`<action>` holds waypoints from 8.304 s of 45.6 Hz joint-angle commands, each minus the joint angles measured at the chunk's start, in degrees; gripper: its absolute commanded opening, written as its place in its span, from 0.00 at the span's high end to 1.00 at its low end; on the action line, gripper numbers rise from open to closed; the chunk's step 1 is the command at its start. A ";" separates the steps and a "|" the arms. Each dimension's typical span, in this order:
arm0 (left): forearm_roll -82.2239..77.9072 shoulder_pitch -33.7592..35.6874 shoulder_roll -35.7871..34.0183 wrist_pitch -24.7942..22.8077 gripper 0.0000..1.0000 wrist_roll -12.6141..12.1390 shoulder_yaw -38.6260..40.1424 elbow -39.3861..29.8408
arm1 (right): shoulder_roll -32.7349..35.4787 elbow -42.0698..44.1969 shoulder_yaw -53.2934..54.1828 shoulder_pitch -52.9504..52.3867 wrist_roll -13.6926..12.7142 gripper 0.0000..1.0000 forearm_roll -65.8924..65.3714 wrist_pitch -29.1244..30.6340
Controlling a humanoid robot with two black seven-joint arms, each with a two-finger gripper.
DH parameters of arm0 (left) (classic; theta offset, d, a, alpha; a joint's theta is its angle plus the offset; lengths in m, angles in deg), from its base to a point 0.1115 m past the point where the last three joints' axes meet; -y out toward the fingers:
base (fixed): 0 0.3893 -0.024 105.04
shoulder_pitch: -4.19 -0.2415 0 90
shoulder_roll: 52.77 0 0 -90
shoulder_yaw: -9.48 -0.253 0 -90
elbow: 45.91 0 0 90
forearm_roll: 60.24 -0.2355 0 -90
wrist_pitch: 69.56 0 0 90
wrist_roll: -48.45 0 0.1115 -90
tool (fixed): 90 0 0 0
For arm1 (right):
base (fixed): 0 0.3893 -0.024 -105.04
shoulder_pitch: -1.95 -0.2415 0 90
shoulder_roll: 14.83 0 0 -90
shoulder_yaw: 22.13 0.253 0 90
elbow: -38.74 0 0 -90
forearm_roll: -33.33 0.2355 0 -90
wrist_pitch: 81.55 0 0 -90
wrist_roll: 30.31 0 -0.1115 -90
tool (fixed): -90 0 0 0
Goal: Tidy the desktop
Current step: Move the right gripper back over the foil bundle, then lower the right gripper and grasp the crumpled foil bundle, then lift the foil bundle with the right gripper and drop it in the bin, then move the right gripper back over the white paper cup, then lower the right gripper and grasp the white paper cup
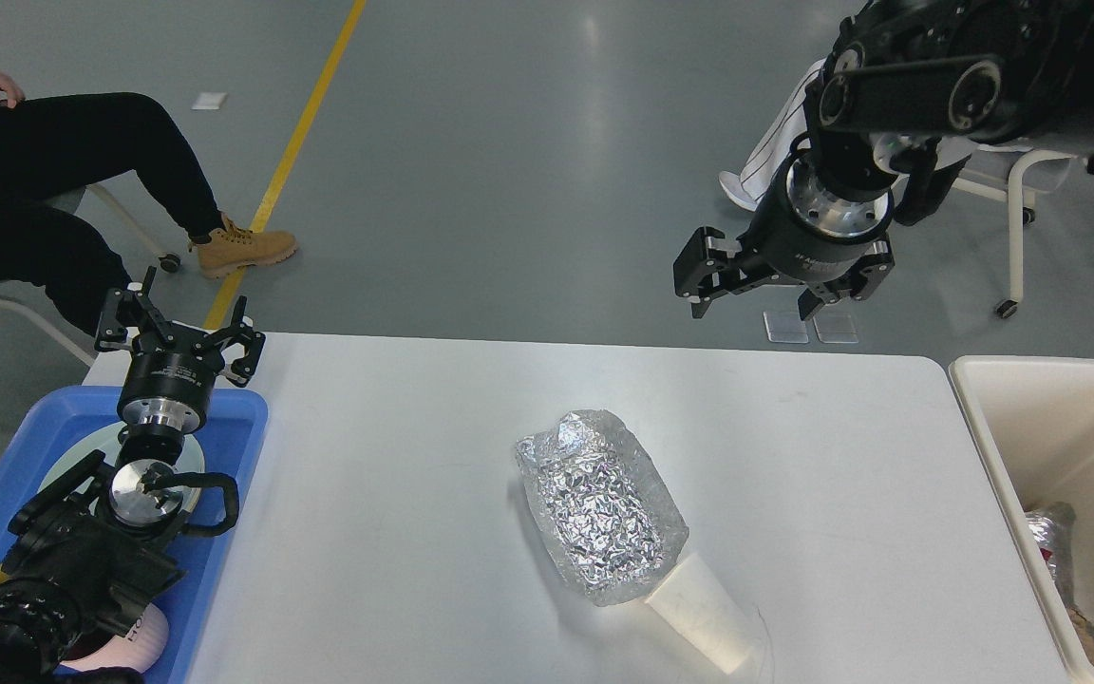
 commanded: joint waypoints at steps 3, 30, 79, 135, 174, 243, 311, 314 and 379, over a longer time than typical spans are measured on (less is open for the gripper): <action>-0.01 0.00 0.00 0.00 0.03 0.06 0.01 0.00 | -1.89 0.14 0.15 12.24 -0.12 0.00 -0.11 -16.43; -0.01 0.00 0.00 -0.08 0.03 0.06 0.01 0.00 | -8.65 10.86 0.06 36.86 -0.29 0.00 -3.45 -21.11; -0.01 0.00 0.00 -0.08 0.03 -0.03 0.01 0.00 | -10.68 16.93 2.69 46.53 -0.29 0.02 -3.27 -25.42; -0.01 0.00 0.00 0.00 0.03 0.06 0.01 0.00 | -9.19 16.49 9.29 46.54 -0.56 1.00 -3.01 -27.70; -0.01 0.00 0.00 0.00 0.03 0.06 0.01 0.00 | 31.50 5.68 12.54 6.28 -0.29 1.00 -3.36 0.34; -0.01 0.00 0.00 0.00 0.03 -0.03 0.01 0.00 | 31.95 46.20 19.05 65.80 -0.38 0.00 -3.89 -26.56; -0.01 0.00 0.00 0.00 0.03 -0.03 0.01 0.00 | 10.77 0.32 3.93 17.34 -0.47 0.00 -6.60 7.55; -0.01 0.00 0.00 0.00 0.03 0.06 -0.07 0.00 | 10.15 0.05 5.15 20.33 -0.47 0.00 -10.12 5.79; -0.01 0.00 0.00 0.00 0.03 -0.03 0.01 0.00 | 1.45 2.25 20.10 47.94 -0.47 0.13 -43.53 -9.68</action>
